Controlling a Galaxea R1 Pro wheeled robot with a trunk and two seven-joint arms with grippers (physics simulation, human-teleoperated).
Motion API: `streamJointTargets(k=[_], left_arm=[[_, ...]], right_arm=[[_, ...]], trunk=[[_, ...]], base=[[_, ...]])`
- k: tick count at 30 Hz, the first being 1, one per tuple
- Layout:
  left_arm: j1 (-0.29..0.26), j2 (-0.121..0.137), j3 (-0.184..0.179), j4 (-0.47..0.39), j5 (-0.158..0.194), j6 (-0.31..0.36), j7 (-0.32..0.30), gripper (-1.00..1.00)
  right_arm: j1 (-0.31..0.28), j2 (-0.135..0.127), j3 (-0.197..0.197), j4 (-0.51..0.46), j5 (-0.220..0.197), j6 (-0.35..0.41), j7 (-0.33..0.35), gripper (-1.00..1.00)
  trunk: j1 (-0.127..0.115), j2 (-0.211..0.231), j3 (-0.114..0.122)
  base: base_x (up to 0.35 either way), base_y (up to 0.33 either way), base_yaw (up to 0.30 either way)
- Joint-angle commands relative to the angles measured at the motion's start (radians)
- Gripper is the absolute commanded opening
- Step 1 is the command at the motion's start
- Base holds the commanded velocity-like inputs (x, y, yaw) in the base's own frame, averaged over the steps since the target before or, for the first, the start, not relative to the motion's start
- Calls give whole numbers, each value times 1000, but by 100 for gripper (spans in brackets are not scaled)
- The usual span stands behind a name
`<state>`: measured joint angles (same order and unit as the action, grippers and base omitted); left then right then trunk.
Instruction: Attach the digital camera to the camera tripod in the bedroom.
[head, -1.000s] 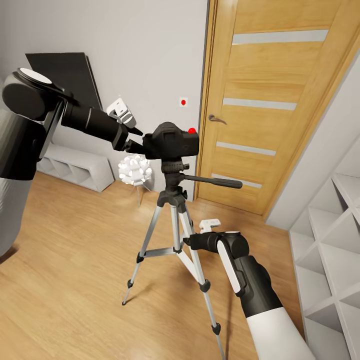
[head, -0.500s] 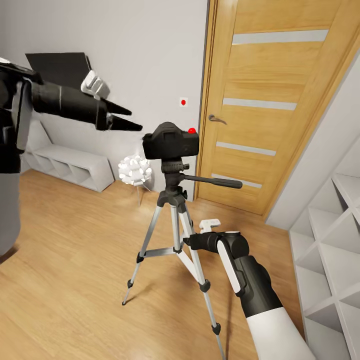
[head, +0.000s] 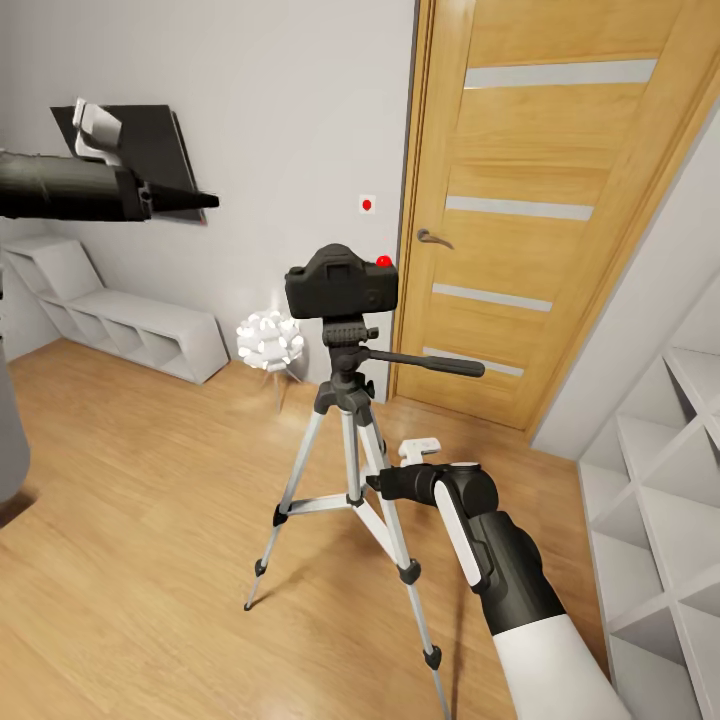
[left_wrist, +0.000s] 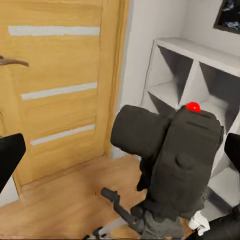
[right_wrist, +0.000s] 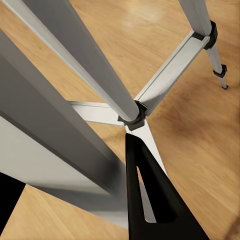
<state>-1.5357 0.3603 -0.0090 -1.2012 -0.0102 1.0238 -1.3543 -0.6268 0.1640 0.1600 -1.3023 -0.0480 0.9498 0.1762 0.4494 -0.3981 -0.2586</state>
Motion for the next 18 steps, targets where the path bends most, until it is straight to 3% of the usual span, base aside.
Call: streamJointTargets(k=[1, 6, 7, 11, 12, 16, 17, 18], left_arm=[[-1, 4, 1, 26, -4, 11, 1, 100], [7, 14, 3, 217, -62, 10, 99, 100], [24, 15, 4, 296, -96, 10, 162, 100], [79, 12, 4, 470, -162, 8, 321, 100], [104, 12, 7, 552, -182, 0, 411, 100], [133, 11, 11, 698, -196, -67, 580, 100], [141, 10, 12, 765, -195, -128, 652, 100], [143, 9, 13, 800, -192, -163, 686, 100]], right_arm=[[0, 0, 0, 0, 76, 1, -3, -100], [-1, 0, 0, 0, 76, 1, -2, -100], [-1, 0, 0, 0, 76, 1, -3, -100], [0, -1, 0, 1, 76, 1, -3, -100], [0, -1, 0, 2, 76, 1, -3, -100], [0, 0, 0, 2, 76, 1, -3, -100], [0, -1, 0, 2, 76, 1, -3, -100], [0, -1, 0, 2, 76, 1, -3, -100]], trunk=[[1, -2, -2], [1, -2, -2], [1, -2, -2], [1, -2, -2], [1, -2, -2], [1, -2, -2], [1, -2, -2], [1, -2, -2]], base=[[0, 0, 0], [0, 0, 0], [0, 0, 0], [0, 0, 0], [0, 0, 0], [0, 0, 0], [0, 0, 0], [0, 0, 0]])
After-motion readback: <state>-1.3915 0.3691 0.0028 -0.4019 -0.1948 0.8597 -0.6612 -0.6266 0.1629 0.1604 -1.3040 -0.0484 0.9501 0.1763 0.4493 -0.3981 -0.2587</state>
